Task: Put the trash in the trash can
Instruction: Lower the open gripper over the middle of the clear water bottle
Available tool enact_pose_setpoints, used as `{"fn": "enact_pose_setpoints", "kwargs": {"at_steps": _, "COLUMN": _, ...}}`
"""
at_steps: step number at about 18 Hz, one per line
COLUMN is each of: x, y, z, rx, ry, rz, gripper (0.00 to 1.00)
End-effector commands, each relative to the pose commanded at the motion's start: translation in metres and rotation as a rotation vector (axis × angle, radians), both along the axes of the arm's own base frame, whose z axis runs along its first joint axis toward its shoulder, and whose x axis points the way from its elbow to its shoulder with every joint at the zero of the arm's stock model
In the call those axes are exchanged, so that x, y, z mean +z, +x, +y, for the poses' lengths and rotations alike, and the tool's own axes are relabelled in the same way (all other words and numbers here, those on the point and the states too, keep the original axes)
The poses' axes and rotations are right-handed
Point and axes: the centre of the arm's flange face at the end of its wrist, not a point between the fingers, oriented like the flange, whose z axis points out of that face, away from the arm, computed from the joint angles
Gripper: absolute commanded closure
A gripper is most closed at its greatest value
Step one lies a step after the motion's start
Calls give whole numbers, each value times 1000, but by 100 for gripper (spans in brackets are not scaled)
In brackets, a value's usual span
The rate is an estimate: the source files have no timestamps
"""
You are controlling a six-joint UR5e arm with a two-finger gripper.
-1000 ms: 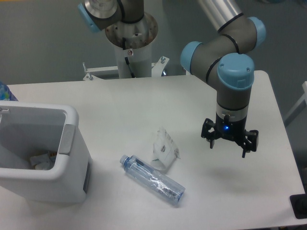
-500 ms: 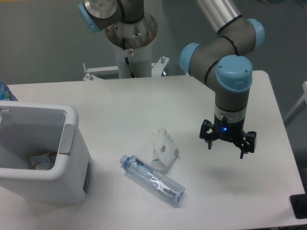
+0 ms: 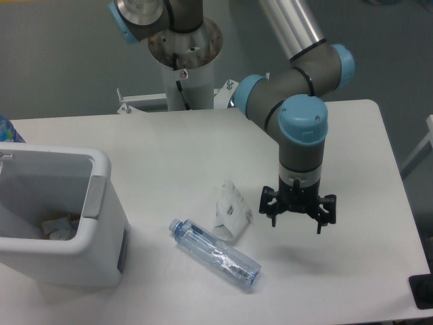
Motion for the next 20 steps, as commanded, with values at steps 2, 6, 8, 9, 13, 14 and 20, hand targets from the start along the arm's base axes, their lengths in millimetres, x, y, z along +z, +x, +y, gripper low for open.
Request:
{"fn": "enact_pose_setpoints", "kwargs": {"at_steps": 2, "x": -2, "y": 1, "z": 5, "rx": 48, "ry": 37, "rz": -38, "gripper": 0}}
{"fn": "enact_pose_setpoints", "kwargs": {"at_steps": 6, "x": -3, "y": 13, "z": 20, "rx": 106, "ry": 52, "rz": -63, "gripper": 0}}
{"fn": "enact_pose_setpoints", "kwargs": {"at_steps": 8, "x": -1, "y": 24, "z": 32, "rx": 153, "ry": 68, "rz": -79, "gripper": 0}}
{"fn": "enact_pose_setpoints", "kwargs": {"at_steps": 9, "x": -3, "y": 28, "z": 37, "rx": 182, "ry": 74, "rz": -93, "gripper": 0}}
{"fn": "enact_pose_setpoints", "kwargs": {"at_steps": 13, "x": -19, "y": 35, "z": 61, "rx": 271, "ry": 75, "rz": -131, "gripper": 0}}
{"fn": "enact_pose_setpoints", "kwargs": {"at_steps": 14, "x": -26, "y": 32, "z": 65, "rx": 300, "ry": 66, "rz": -137, "gripper": 0}}
{"fn": "enact_pose_setpoints", "kwargs": {"at_steps": 20, "x": -55, "y": 39, "z": 92, "rx": 380, "ry": 6, "rz": -108, "gripper": 0}}
